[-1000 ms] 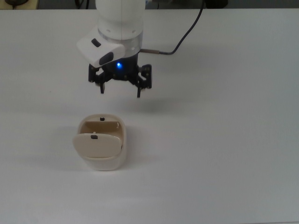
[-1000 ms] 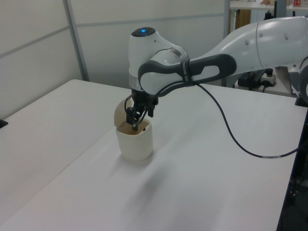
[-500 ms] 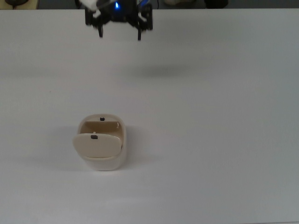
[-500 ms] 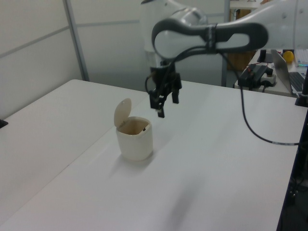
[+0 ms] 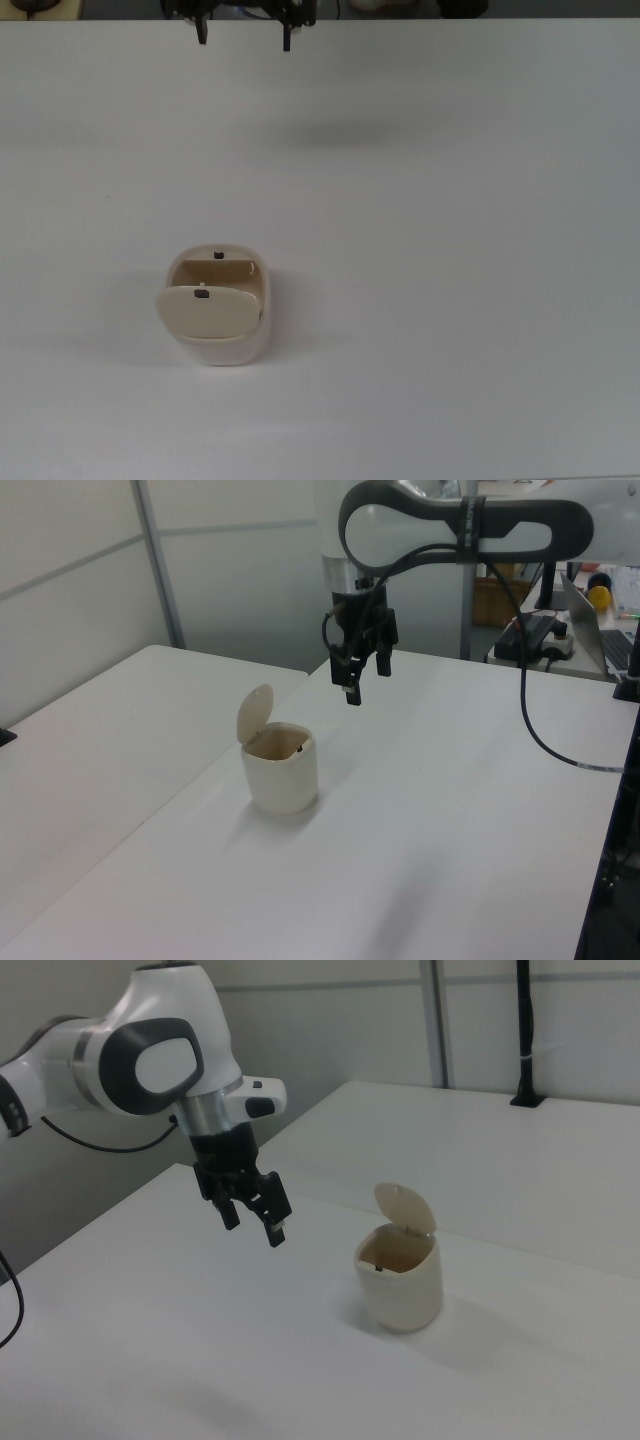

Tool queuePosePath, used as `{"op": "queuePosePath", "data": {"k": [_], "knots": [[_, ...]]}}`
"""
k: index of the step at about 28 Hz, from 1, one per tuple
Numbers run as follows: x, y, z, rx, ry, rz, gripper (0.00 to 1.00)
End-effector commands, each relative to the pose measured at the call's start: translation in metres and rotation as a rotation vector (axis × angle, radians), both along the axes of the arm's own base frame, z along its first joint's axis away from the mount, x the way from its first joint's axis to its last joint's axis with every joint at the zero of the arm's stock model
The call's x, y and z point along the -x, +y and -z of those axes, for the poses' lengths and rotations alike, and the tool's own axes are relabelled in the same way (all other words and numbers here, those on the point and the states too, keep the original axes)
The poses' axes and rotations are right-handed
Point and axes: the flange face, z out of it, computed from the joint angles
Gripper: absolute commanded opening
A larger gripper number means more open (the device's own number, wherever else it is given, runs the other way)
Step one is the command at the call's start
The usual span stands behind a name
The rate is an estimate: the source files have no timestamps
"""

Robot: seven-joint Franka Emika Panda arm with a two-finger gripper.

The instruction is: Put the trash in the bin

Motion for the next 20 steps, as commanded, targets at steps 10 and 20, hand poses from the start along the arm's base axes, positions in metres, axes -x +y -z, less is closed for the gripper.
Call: {"op": "queuePosePath", "data": {"k": [10,20], "knots": [[-0.009,-0.001,0.006,-0.03,-0.049,-0.022,1.0],[-0.01,-0.012,0.007,-0.031,-0.049,-0.005,1.0]]}}
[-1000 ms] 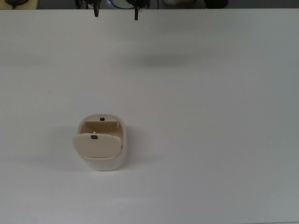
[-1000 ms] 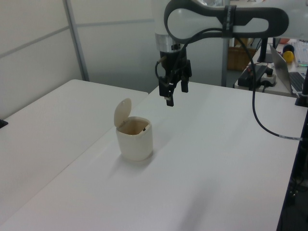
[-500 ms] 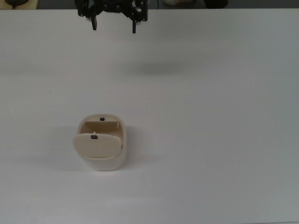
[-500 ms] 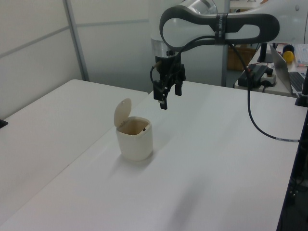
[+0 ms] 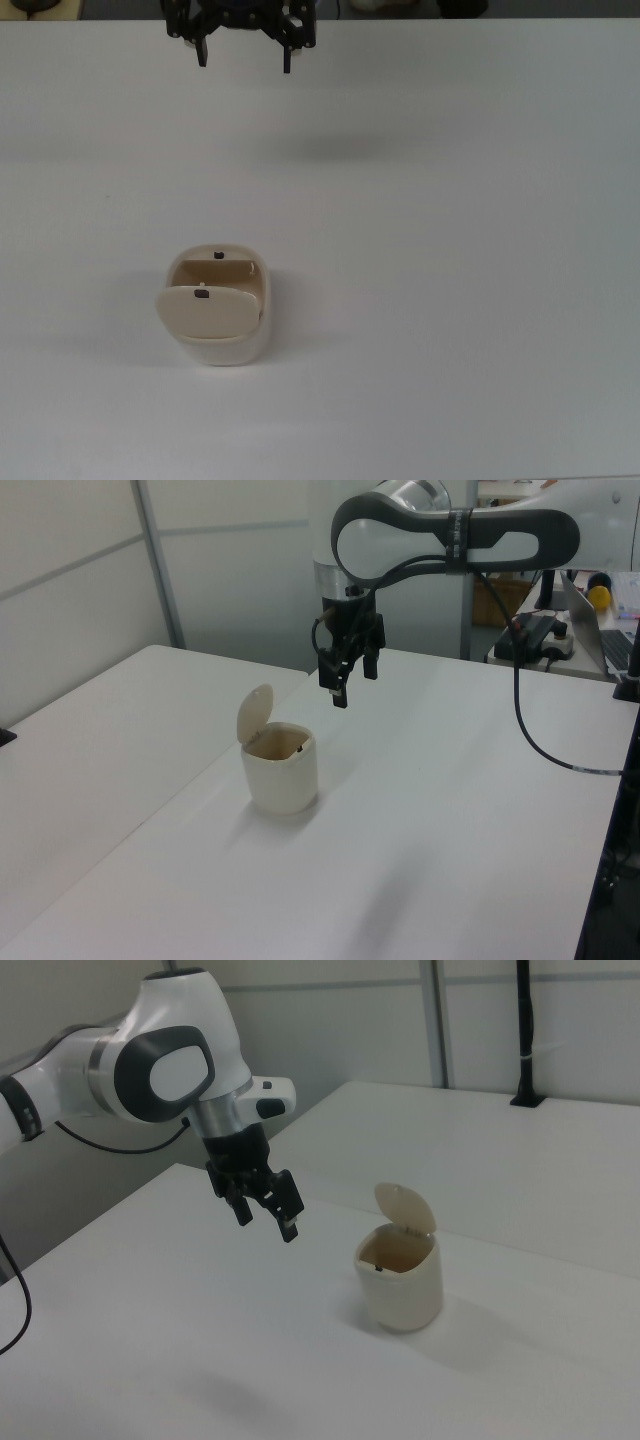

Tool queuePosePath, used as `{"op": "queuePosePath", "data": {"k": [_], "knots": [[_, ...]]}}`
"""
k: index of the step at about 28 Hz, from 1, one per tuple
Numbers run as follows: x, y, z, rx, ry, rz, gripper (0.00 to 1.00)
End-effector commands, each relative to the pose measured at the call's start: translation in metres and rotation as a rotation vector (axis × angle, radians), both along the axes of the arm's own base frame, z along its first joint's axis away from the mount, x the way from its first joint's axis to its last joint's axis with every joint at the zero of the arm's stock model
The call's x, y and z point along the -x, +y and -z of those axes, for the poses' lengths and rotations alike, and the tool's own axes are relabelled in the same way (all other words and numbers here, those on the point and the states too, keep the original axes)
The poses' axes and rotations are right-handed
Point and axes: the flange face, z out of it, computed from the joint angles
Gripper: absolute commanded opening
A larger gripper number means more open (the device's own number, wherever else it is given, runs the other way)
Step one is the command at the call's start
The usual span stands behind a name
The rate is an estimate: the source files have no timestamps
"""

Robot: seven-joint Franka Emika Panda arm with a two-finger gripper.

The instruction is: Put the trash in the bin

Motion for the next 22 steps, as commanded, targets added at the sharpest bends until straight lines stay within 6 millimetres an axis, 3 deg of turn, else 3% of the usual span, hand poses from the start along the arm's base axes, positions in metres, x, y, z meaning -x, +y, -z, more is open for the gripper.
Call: {"op": "queuePosePath", "data": {"k": [1,22], "knots": [[0.003,-0.012,-0.001,-0.029,-0.01,-0.001,1.0],[-0.001,-0.031,0.005,-0.052,0.002,0.028,1.0]]}}
